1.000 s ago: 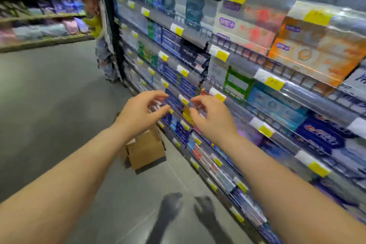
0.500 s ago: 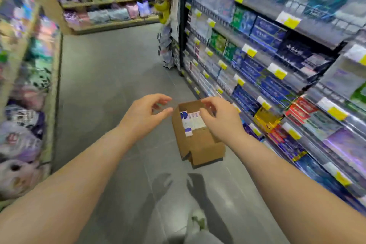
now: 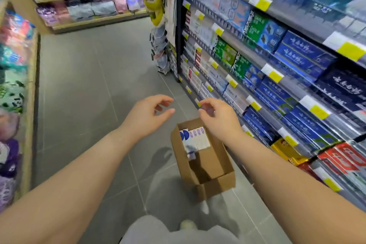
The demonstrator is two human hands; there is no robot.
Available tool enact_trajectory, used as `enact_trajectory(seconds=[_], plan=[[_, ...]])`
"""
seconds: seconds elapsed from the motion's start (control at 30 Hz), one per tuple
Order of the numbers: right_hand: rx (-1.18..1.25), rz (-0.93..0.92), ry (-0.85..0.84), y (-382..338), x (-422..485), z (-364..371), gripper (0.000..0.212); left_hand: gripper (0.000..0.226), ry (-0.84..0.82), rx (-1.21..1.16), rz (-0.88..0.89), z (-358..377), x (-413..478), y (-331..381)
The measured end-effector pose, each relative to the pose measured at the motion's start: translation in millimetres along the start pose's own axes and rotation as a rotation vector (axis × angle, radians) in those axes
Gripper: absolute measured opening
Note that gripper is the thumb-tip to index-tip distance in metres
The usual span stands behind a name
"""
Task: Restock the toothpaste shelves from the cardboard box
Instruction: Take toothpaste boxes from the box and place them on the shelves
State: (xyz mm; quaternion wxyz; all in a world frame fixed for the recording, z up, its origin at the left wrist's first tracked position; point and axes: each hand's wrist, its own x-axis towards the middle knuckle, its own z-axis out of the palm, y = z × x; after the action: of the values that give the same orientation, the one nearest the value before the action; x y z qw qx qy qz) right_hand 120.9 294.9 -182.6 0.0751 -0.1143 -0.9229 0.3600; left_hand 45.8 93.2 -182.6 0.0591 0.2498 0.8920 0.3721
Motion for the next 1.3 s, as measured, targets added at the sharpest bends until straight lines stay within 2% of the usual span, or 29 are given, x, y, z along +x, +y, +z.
enact_trajectory(seconds=[0.3, 0.43, 0.57, 0.73, 0.83, 1.0, 1.17, 1.23, 1.3], plan=[[-0.023, 0.265, 0.129, 36, 137, 45, 0.029, 0.028, -0.307, 0.032, 0.166, 26, 188, -77], [0.014, 0.459, 0.171, 55, 182, 71, 0.03, 0.022, -0.465, 0.011, 0.146, 47, 263, -106], [0.056, 0.546, 0.203, 92, 203, 101, 0.025, 0.019, -0.513, -0.017, 0.134, 81, 303, -131], [0.044, 0.697, 0.183, 174, 204, 170, 0.027, 0.018, -0.515, -0.05, 0.062, 160, 317, -198], [0.062, 0.768, 0.127, 244, 197, 237, 0.025, 0.013, -0.551, -0.09, -0.016, 230, 321, -256], [0.096, 0.858, 0.02, 362, 191, 353, 0.029, 0.014, -0.497, -0.124, -0.103, 355, 319, -352], [0.223, 0.834, -0.098, 456, 203, 464, 0.054, 0.032, -0.441, -0.03, -0.11, 456, 313, -435], [0.257, 0.844, -0.15, 480, 213, 496, 0.064, 0.035, -0.397, 0.04, -0.053, 480, 312, -463], [0.262, 0.837, -0.182, 497, 222, 523, 0.073, 0.036, -0.339, 0.154, 0.125, 497, 313, -486]])
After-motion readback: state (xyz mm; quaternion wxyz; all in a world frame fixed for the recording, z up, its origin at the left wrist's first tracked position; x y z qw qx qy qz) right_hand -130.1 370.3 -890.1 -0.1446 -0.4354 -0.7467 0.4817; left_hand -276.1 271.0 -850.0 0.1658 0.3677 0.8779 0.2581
